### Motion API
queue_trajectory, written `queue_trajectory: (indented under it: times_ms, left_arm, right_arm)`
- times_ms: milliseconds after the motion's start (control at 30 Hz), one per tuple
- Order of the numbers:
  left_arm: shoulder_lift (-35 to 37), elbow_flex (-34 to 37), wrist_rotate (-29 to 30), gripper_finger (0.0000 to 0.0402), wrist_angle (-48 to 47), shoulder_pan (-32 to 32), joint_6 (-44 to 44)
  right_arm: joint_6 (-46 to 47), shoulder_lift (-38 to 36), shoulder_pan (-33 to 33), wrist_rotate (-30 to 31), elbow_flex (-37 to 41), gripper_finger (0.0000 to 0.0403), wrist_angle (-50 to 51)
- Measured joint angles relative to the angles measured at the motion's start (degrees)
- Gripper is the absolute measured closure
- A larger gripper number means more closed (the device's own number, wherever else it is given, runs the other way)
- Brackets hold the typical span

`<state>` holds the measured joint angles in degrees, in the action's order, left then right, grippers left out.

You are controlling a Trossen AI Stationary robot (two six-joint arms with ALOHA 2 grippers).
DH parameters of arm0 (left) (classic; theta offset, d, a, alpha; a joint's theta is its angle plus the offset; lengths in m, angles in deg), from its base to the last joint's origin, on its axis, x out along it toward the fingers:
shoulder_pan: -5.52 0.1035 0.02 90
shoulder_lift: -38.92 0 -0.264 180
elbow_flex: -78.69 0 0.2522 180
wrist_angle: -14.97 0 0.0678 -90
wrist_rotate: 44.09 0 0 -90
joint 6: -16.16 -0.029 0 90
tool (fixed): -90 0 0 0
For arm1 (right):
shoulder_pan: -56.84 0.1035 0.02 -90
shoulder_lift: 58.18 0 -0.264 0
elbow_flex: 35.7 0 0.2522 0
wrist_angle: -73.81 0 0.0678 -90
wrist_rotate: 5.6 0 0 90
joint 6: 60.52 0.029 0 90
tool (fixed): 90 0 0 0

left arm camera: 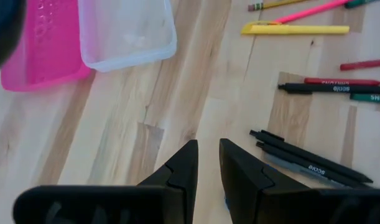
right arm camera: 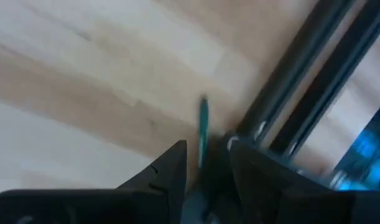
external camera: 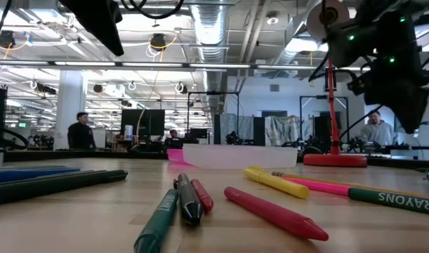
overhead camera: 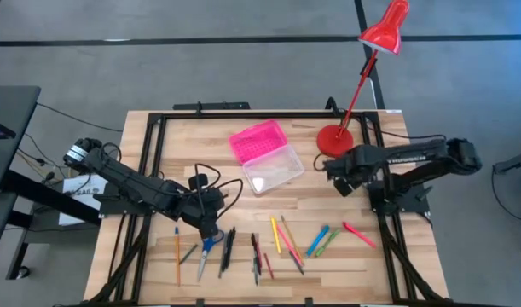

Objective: Pick & place school supplies into a supply box
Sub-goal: Put the green crayon into the pink supply box

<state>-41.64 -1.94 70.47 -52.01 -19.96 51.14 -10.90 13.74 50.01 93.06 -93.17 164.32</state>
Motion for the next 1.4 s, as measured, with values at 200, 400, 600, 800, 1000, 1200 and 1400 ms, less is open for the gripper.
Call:
queue_trajectory:
  times_ms: [200, 400, 600, 800, 1000, 1200, 1400]
  left_arm:
    - [0.0, 0.0, 1.1, 0.034, 0.2, 0.0, 0.6]
    - [0.0, 0.0, 1.5, 0.034, -0.2, 0.0, -0.1]
    - [0.0, 0.0, 1.5, 0.034, -1.4, 0.0, -2.5]
    - [0.0, 0.0, 1.5, 0.034, -4.1, 0.0, -1.8]
    - [0.0, 0.0, 1.5, 0.034, -4.4, 0.0, -1.4]
    - [0.0, 0.0, 2.0, 0.034, -4.3, 0.0, -1.4]
    - [0.0, 0.0, 3.1, 0.034, -4.3, 0.0, -1.0]
  right_arm:
    - [2.8, 2.5, -3.7, -6.5, -0.1, 0.0285, -2.2]
    - [4.4, 7.5, -5.0, -5.6, 0.0, 0.0285, -2.5]
    - [0.4, 13.5, -8.1, -4.1, 0.0, 0.0285, -3.5]
    - [-3.8, 16.9, -10.9, -3.8, 0.0, 0.0289, -3.3]
    - [-5.3, 17.4, -11.4, 0.0, 0.0, 0.0351, -2.8]
    - [-10.3, 19.0, -12.6, -0.8, 0.0, 0.0391, -2.6]
    - [-12.6, 24.5, -14.2, -1.0, 0.0, 0.0399, -2.7]
